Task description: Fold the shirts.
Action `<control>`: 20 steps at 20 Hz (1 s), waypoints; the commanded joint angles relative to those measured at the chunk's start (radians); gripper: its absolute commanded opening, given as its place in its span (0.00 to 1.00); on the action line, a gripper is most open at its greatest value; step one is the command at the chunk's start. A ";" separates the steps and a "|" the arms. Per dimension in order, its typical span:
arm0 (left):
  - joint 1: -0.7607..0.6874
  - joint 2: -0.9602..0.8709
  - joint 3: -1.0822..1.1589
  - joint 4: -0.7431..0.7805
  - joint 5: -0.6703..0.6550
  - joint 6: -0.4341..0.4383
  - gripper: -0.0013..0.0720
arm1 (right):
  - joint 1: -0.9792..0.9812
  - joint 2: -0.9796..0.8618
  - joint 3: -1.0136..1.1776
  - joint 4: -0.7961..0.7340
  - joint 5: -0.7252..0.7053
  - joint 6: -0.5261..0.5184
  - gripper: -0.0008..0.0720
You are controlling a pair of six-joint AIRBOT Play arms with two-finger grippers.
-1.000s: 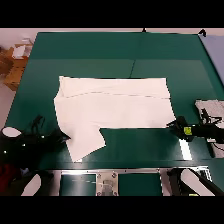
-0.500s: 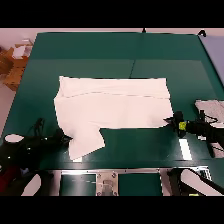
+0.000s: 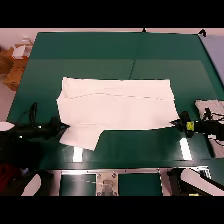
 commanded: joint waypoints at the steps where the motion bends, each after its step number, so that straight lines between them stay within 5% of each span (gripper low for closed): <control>1: 0.000 0.001 0.148 0.014 -0.097 -0.043 0.05 | -0.011 0.007 0.077 -0.011 0.155 -0.012 0.03; 8: 0.000 -0.086 0.521 0.008 -0.026 -0.077 0.05 | 0.143 -0.055 0.473 -0.008 0.183 0.080 0.03; 20: -0.216 -0.882 1.125 0.004 0.199 -0.071 0.06 | 0.332 -0.776 1.118 0.042 0.024 0.206 0.04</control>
